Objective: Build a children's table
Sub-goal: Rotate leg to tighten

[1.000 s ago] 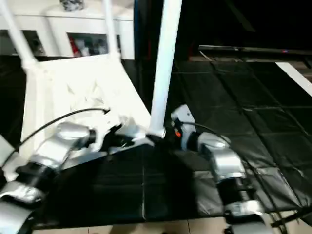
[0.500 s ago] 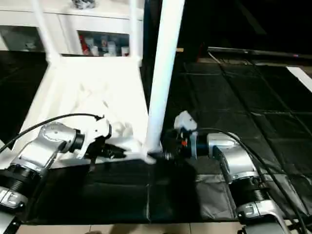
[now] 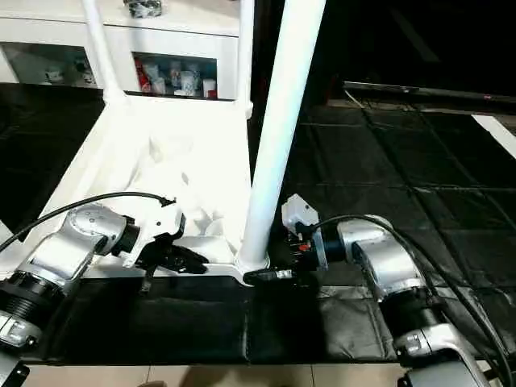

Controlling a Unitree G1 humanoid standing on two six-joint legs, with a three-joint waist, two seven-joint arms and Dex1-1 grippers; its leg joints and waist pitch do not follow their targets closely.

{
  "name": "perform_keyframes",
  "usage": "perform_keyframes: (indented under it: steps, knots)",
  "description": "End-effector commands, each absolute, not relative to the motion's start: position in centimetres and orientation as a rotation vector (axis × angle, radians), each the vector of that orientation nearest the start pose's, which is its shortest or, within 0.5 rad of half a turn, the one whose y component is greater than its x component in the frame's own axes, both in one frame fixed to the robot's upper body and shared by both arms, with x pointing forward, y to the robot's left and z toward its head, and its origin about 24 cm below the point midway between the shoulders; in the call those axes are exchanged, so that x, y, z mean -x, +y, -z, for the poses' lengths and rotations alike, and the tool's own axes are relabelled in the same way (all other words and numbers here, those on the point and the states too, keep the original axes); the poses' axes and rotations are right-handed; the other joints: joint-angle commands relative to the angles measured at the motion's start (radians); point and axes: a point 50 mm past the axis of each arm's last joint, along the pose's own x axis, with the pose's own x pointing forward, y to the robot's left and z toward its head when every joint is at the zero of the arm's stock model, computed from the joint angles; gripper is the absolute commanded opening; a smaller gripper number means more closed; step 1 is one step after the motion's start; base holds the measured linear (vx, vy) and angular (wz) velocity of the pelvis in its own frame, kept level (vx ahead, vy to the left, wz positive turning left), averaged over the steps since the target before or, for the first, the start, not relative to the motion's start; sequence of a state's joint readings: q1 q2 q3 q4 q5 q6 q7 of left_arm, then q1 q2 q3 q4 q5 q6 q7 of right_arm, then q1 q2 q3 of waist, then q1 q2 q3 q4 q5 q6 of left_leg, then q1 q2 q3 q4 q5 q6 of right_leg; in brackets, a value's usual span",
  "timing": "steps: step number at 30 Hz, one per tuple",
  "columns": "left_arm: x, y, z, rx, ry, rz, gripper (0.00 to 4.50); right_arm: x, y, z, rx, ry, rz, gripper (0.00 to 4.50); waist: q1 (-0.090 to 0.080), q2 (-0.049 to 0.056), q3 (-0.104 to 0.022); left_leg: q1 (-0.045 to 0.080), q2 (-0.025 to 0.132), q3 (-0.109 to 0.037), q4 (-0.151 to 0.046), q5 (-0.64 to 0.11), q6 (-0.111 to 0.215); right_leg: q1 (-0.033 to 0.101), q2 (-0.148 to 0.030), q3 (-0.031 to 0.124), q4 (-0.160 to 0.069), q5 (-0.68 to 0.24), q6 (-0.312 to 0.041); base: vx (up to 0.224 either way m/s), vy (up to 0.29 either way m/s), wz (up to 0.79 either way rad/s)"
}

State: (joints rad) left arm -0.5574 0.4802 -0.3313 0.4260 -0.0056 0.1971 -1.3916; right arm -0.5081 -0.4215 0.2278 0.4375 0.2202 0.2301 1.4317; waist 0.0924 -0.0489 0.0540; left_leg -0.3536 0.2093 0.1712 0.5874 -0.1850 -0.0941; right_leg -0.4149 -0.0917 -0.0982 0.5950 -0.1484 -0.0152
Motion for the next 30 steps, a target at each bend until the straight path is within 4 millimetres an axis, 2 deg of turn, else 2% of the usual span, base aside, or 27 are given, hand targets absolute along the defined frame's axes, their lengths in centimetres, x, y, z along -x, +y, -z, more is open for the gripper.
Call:
perform_keyframes:
  steps: [1, 4, 12, 16, 23, 30]
  knots:
    - [-30.1, 13.9, -7.59, -0.473, 0.475, 1.539, 0.0, -29.4, -14.34, -6.49, 0.104, 0.412, -1.552, 4.26, -0.005, 0.0, -0.067, 0.003, 0.026, 0.003, -0.068, -0.205, 0.04, 0.056, -0.052, 0.051, -0.066, -0.33, -0.186, 0.0, 0.0, 0.0]
    - [-30.18, 13.94, -7.61, -0.477, 0.474, 1.534, 0.0, -29.47, -14.26, -6.52, 0.088, 0.413, -1.564, 4.05, -0.005, -0.002, -0.068, 0.002, 0.025, 0.003, -0.068, -0.198, 0.041, 0.058, -0.052, 0.05, -0.065, -0.319, -0.191, 0.0, 0.0, 0.0]
    - [-30.3, 13.97, -7.59, -0.483, 0.473, 1.525, 0.0, -29.47, -14.16, -6.55, 0.08, 0.416, -1.584, 3.31, -0.003, 0.0, -0.069, 0.002, 0.026, 0.004, -0.067, -0.195, 0.04, 0.058, -0.052, 0.05, -0.063, -0.31, -0.194, 0.0, 0.0, 0.0]
    - [-30.37, 14.01, -7.56, -0.483, 0.473, 1.519, 0.0, -29.36, -14.15, -6.47, 0.073, 0.419, -1.596, 3.21, -0.001, 0.002, -0.07, 0.002, 0.025, 0.004, -0.066, -0.189, 0.041, 0.059, -0.053, 0.051, -0.062, -0.302, -0.195, 0.0, 0.0, 0.0]
    - [-30.44, 14.08, -7.52, -0.482, 0.473, 1.512, 0.0, -29.15, -14.03, -6.28, 0.068, 0.42, -1.606, 2.5, -0.001, 0.002, -0.07, 0.001, 0.025, 0.004, -0.066, -0.189, 0.041, 0.06, -0.052, 0.049, -0.061, -0.302, -0.195, 0.0, 0.0, 0.0]
    - [-30.6, 14.01, -7.58, -0.475, 0.466, 1.499, 0.0, -29.16, -14.03, -6.27, 0.066, 0.417, -1.603, 2.13, 0.0, 0.002, -0.071, 0.001, 0.025, 0.004, -0.065, -0.19, 0.04, 0.06, -0.052, 0.05, -0.061, -0.3, -0.196, 0.0, 0.0, 0.0]
